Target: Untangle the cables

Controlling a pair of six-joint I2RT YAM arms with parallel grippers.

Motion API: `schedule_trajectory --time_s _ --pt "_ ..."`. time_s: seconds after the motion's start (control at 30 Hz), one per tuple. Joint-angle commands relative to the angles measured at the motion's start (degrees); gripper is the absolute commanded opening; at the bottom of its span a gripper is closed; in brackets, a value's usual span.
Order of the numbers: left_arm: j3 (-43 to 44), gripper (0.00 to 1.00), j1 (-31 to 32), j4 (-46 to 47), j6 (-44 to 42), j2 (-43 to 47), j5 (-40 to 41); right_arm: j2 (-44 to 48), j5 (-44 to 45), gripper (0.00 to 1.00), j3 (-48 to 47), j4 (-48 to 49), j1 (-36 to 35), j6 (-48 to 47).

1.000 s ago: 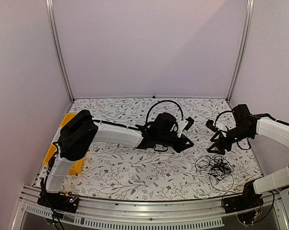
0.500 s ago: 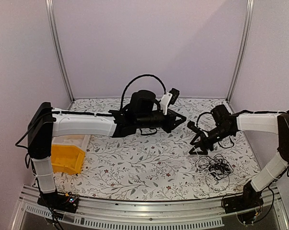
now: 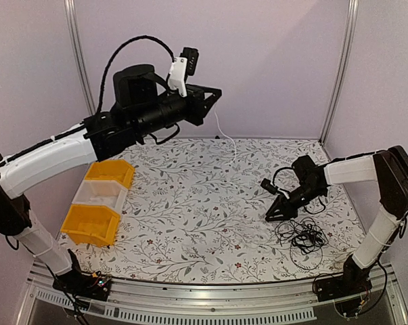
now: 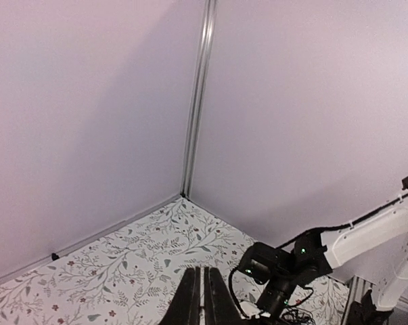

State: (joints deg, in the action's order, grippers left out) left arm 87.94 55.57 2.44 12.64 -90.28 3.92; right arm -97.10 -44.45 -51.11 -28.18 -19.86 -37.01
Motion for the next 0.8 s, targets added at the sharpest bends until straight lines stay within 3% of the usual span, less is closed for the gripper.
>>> schedule_trajectory --time_s 0.0,0.17,0.27,0.47,0.63,0.77 --pt "6.33 0.00 -3.57 -10.81 -5.93 4.46 8.22 -1.67 4.36 0.26 -0.39 1.00 -0.10 0.47" --pt "11.01 0.00 -4.81 -15.09 -9.19 5.92 9.39 -4.14 7.96 0.19 -1.04 1.02 -0.06 1.10" --pt "9.90 0.00 -4.85 -15.27 -9.24 6.30 8.52 -3.18 7.00 0.20 -1.79 0.71 -0.03 1.21" --pt "8.21 0.00 -4.89 -17.65 -8.53 5.93 9.68 1.26 8.80 0.36 -2.16 0.97 -0.02 0.74" --pt "6.89 0.00 -5.08 -21.33 -6.89 6.59 12.79 5.22 10.26 0.65 -2.37 -0.66 -0.08 0.10" --pt "3.98 0.00 -5.31 -23.53 -4.28 8.52 15.36 8.95 12.44 0.73 -1.96 -1.51 0.00 -0.65"
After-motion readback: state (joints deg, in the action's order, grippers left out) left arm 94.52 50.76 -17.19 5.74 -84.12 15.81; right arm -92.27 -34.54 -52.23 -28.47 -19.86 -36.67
